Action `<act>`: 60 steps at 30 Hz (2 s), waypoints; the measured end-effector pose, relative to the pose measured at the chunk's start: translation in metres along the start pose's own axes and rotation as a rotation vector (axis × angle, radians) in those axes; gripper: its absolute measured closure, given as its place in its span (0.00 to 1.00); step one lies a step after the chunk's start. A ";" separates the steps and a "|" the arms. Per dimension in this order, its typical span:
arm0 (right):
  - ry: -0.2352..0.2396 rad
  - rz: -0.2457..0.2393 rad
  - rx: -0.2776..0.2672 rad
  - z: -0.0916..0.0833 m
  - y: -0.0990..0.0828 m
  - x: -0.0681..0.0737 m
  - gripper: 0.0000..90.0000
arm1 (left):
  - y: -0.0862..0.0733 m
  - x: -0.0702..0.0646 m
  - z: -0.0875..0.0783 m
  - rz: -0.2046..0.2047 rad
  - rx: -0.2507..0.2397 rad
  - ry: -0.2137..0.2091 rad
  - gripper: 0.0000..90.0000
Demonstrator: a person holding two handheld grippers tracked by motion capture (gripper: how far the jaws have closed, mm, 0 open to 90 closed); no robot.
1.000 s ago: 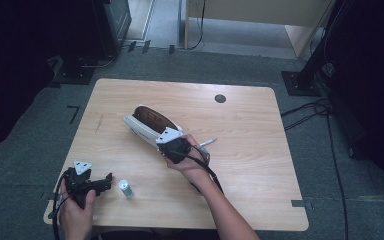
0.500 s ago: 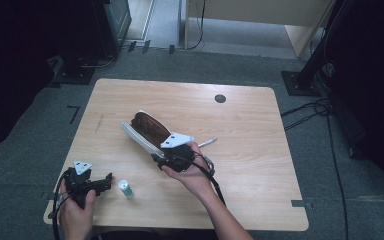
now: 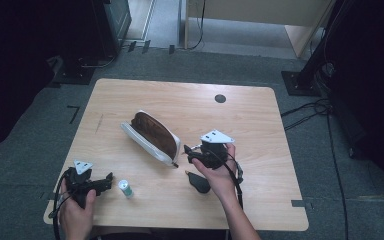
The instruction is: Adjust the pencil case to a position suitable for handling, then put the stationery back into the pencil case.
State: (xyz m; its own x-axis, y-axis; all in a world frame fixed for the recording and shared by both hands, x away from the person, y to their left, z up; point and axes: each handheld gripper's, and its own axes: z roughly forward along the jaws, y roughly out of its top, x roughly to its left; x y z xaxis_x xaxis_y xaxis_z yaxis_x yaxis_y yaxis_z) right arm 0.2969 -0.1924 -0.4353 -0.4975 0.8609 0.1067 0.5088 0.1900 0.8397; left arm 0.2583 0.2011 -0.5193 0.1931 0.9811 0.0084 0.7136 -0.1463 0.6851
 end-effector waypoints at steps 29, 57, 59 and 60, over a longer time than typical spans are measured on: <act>-0.165 0.103 0.020 0.051 -0.029 -0.107 0.63 | 0.000 0.000 0.000 0.004 0.001 -0.003 0.00; -0.146 0.081 0.146 0.047 -0.045 -0.118 0.56 | 0.001 -0.002 0.001 0.002 0.000 -0.002 0.00; -0.098 0.028 0.134 0.041 -0.051 -0.118 0.54 | 0.001 -0.002 0.001 0.001 0.000 -0.002 0.00; -0.076 0.009 0.131 0.039 -0.052 -0.117 0.50 | 0.001 -0.002 0.001 0.002 0.000 -0.002 0.00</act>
State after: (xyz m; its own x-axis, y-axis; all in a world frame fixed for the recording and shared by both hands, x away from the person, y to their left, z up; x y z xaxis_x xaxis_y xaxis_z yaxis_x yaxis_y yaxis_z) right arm 0.3558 -0.2847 -0.5124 -0.4402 0.8953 0.0686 0.6030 0.2381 0.7614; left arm 0.2594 0.1991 -0.5193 0.1955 0.9807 0.0081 0.7134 -0.1478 0.6850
